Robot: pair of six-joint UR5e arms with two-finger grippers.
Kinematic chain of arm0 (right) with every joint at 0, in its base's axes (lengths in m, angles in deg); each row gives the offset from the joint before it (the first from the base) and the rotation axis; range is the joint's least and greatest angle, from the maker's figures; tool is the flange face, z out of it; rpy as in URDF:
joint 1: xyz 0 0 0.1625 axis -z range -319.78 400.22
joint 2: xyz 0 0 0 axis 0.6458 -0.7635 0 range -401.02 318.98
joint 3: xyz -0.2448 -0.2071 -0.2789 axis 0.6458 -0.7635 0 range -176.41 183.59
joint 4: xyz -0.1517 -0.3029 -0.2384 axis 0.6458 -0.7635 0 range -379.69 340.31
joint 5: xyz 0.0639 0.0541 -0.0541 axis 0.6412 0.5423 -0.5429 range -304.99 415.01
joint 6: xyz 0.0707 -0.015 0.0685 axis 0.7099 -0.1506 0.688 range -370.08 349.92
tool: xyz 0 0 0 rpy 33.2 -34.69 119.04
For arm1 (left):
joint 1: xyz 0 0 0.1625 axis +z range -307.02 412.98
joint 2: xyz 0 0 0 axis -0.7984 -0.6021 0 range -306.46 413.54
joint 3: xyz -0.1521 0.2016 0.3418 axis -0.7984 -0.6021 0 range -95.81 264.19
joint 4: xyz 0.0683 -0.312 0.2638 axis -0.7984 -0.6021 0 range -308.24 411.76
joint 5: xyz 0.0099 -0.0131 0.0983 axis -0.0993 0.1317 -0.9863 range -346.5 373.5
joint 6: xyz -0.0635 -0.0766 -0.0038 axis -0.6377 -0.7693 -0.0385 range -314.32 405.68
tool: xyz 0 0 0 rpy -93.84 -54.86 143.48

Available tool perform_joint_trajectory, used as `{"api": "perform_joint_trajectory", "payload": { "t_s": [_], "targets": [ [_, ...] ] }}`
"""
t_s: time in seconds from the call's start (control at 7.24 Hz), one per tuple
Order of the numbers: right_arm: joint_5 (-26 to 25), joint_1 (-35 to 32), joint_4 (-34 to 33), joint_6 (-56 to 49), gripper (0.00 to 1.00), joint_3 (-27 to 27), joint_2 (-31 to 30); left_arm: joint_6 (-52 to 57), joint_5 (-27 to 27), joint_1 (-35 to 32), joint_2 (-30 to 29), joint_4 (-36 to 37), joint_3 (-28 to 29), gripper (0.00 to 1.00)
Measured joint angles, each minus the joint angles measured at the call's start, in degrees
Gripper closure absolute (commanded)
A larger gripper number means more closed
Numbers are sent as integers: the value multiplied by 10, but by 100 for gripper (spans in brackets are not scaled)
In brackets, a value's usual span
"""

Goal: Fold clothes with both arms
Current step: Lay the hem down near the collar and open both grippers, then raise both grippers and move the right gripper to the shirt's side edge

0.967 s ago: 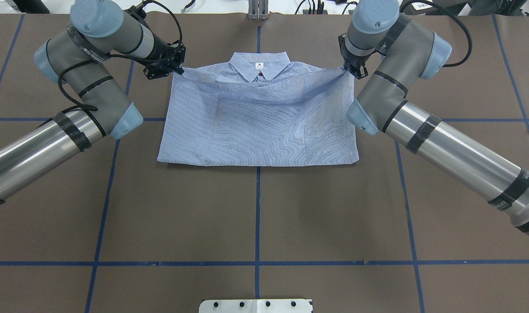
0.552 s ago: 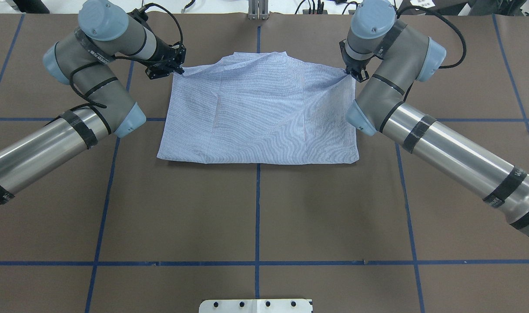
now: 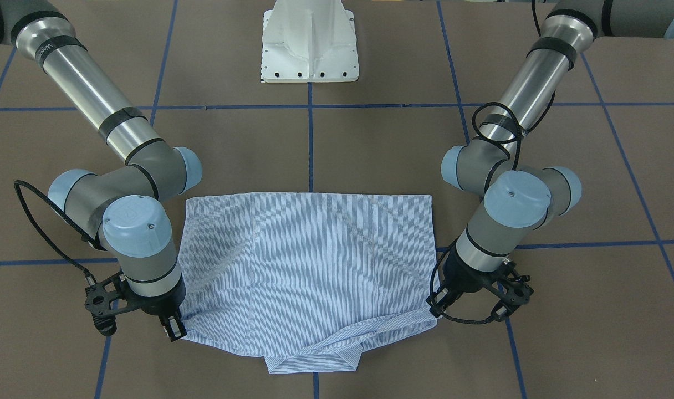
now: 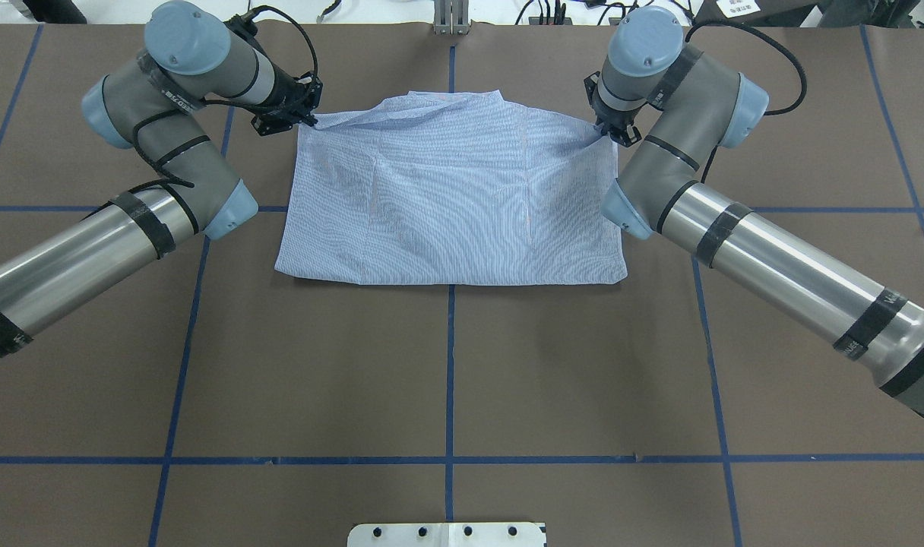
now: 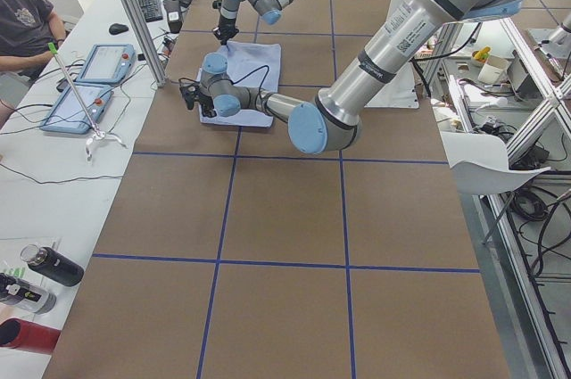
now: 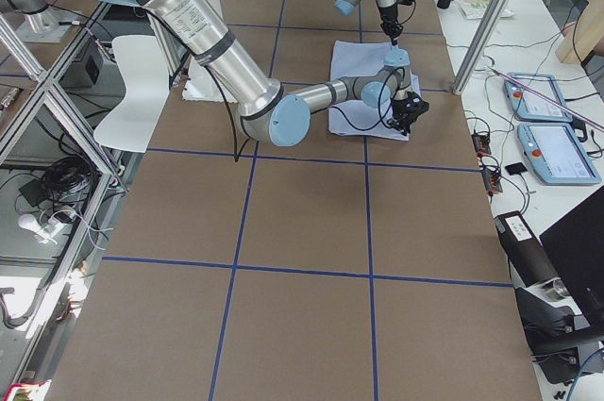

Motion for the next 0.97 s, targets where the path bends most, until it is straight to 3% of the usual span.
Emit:
{"api": "perform_joint_trajectory", "payload": {
  "t_s": [0.14, 0.28, 0.41, 0.55, 0.97],
  "targets": [
    [1, -5, 1, -6, 32, 0, 1, 1, -1, -2, 5, -1, -5, 62],
    [10, -13, -1, -8, 20, 8, 3, 3, -1, -5, 18, -5, -20, 60],
    [27, -21, -9, -9, 17, 29, -2, 5, 0, -8, 30, -12, -34, 55],
    [44, -24, -32, -8, 16, 80, -24, 7, 1, -10, 36, -15, -43, 53],
    [54, 17, -93, 25, 15, 313, -170, 14, 5, -19, 65, -38, -98, 51]
  ]
}}
